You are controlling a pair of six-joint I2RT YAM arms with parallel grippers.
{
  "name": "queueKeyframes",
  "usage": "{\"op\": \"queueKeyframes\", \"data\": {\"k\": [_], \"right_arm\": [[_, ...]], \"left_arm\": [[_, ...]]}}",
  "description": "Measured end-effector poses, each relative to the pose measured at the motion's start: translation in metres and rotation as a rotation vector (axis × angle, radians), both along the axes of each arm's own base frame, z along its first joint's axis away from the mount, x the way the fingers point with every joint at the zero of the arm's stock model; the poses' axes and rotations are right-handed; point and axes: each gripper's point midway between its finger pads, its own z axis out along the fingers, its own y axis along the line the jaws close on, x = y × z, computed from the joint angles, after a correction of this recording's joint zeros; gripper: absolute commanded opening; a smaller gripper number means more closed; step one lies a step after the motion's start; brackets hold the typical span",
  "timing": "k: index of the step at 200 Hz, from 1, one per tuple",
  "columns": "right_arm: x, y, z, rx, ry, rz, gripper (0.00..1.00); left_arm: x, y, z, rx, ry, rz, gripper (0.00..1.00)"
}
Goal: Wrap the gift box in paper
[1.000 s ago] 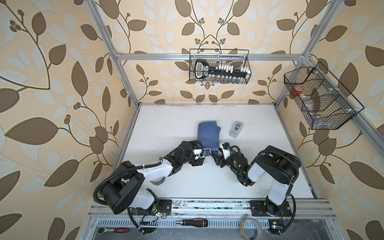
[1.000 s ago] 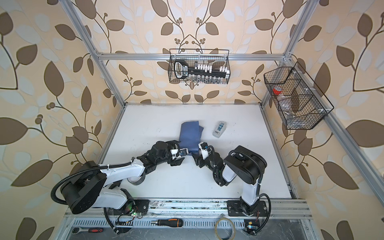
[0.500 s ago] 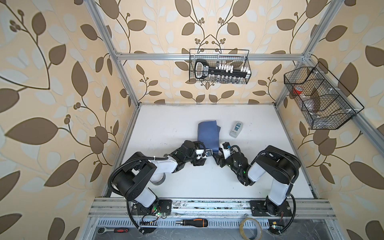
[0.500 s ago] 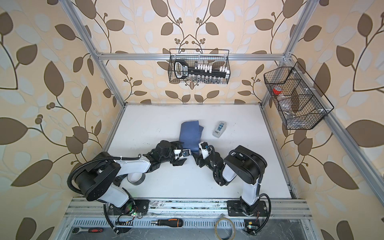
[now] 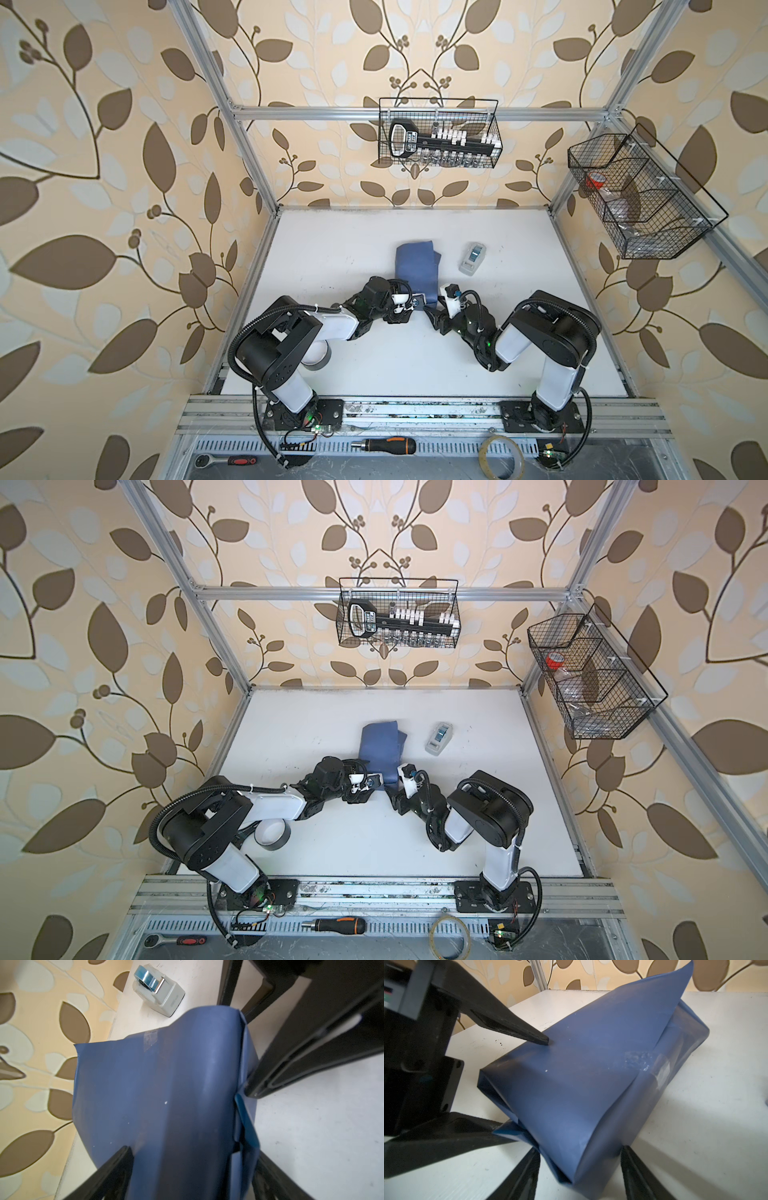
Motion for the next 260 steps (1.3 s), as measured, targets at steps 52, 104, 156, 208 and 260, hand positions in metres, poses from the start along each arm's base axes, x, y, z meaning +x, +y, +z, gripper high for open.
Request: {"op": "queueKeyframes", "data": {"k": [52, 104, 156, 208, 260], "right_arm": [[0.0, 0.0, 0.0, 0.003, 0.001, -0.002, 0.65], [-0.007, -0.009, 0.013, 0.055, 0.011, -0.02, 0.77], [0.002, -0.016, 0.041, 0.163, 0.082, -0.054, 0.85], [0.052, -0.016, 0.072, 0.247, 0.179, -0.153, 0.88], [0.083, -0.004, 0.047, 0.228, 0.328, -0.204, 0.85]], "left_arm": [[0.004, 0.001, 0.001, -0.006, -0.014, 0.005, 0.76], [0.005, 0.0, 0.002, -0.009, -0.02, 0.004, 0.73], [0.005, 0.0, 0.002, -0.008, -0.022, 0.002, 0.7], [0.007, -0.001, 0.002, -0.007, -0.026, 0.002, 0.69], [0.007, -0.001, 0.002, -0.007, -0.025, 0.002, 0.69]]}}
